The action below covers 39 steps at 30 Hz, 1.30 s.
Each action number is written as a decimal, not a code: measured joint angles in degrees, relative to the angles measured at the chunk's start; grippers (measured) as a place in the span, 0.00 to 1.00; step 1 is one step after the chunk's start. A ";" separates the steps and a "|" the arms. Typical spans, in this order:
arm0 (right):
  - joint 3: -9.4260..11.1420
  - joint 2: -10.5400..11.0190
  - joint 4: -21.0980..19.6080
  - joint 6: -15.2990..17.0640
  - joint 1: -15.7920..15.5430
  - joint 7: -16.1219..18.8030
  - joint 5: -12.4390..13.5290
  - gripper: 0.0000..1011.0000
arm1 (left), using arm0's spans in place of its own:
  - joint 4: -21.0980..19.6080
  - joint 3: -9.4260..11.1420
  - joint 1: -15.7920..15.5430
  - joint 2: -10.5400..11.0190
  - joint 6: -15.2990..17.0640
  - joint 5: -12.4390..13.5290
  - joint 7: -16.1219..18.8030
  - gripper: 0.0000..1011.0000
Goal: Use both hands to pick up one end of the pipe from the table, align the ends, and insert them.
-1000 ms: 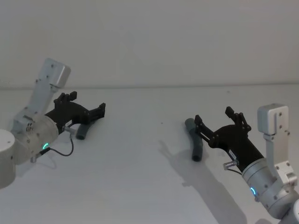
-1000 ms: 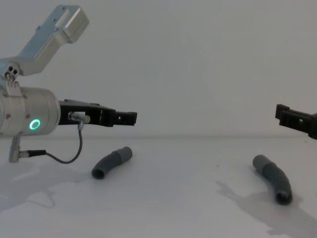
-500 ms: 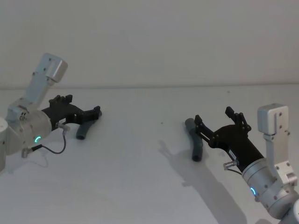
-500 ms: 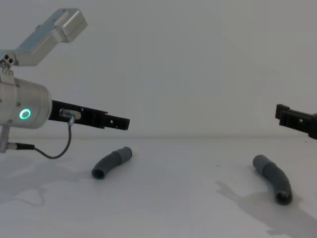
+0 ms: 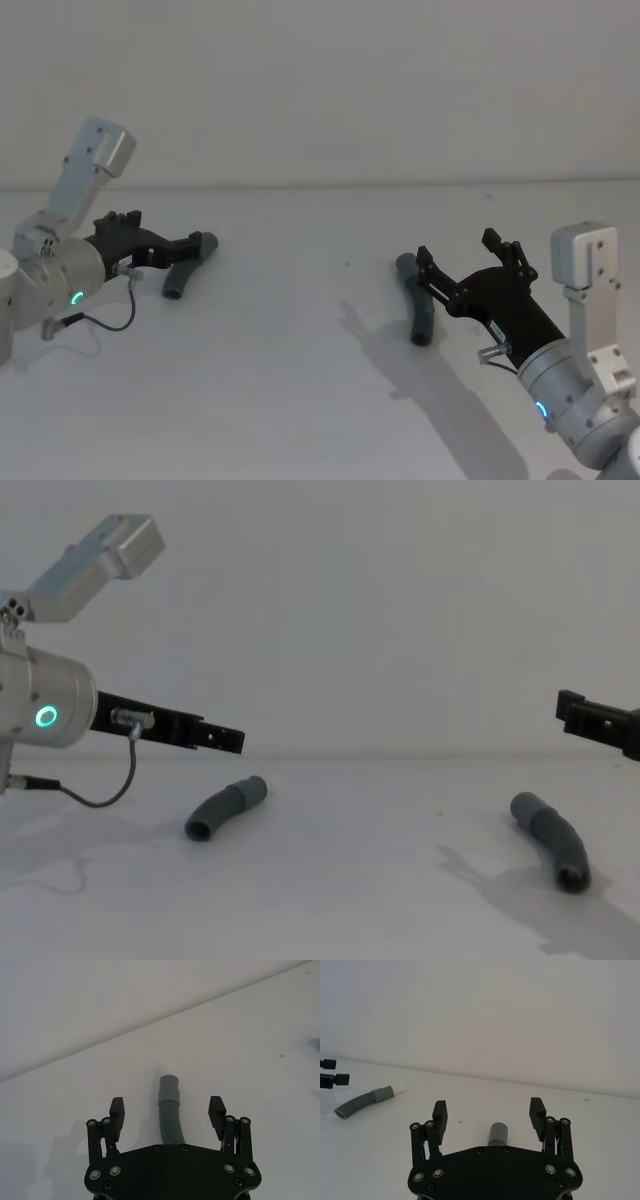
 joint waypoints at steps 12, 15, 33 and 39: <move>0.00 0.00 0.00 0.00 0.00 0.00 0.00 0.99 | 2.03 -0.13 -0.28 -1.12 1.84 0.50 0.57 0.99; 0.00 0.00 0.00 0.00 0.00 0.00 0.00 0.99 | 2.86 0.05 -0.69 -1.26 2.42 0.55 0.10 0.99; 0.00 0.00 0.00 0.00 0.00 0.00 0.00 0.99 | 11.04 2.52 -6.06 -2.12 2.01 1.81 -5.28 0.99; 0.00 0.00 0.00 0.00 0.00 0.00 0.00 0.99 | 13.91 3.80 -7.82 -2.61 1.08 2.63 -6.99 0.99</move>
